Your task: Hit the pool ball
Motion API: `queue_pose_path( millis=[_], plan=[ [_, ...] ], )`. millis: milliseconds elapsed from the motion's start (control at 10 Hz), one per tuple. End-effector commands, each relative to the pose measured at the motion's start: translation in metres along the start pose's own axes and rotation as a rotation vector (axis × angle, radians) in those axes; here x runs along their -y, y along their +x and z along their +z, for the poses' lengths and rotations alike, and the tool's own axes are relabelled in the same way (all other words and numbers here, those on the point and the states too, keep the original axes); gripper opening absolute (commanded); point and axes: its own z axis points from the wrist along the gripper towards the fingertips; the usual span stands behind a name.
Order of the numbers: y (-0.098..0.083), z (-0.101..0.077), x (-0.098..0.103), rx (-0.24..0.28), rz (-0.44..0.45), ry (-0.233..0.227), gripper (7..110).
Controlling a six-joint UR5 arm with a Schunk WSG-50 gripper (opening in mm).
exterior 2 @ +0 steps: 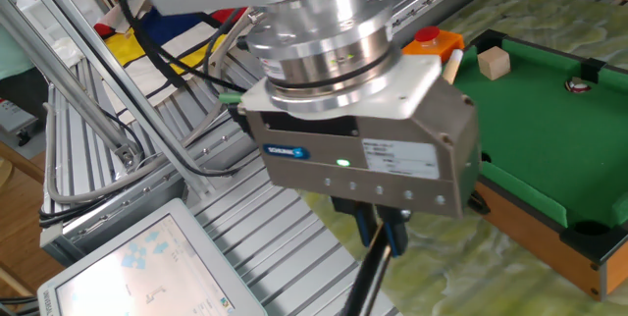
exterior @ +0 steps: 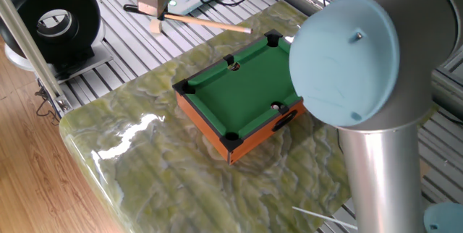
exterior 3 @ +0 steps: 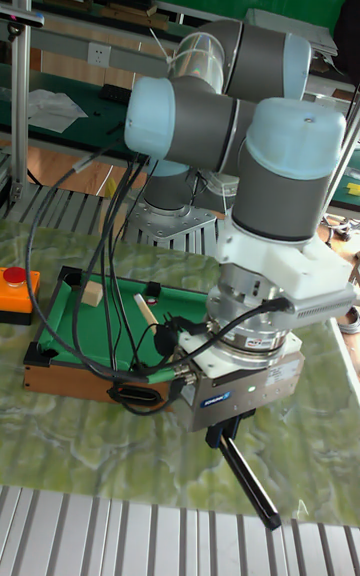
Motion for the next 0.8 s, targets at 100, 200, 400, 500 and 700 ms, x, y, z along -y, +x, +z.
queue_pose_path(
  millis=[100,200,400,500,700],
  plan=[
    [-0.018,0.003,0.013,0.081,0.032,0.002,7],
    [-0.023,0.014,-0.004,0.122,0.044,-0.083,7],
    [-0.001,0.034,0.009,0.102,0.101,-0.032,7],
    [0.013,0.042,0.006,0.097,0.129,-0.065,7],
    [0.057,0.049,0.009,0.06,0.172,-0.086,7]
  ],
)
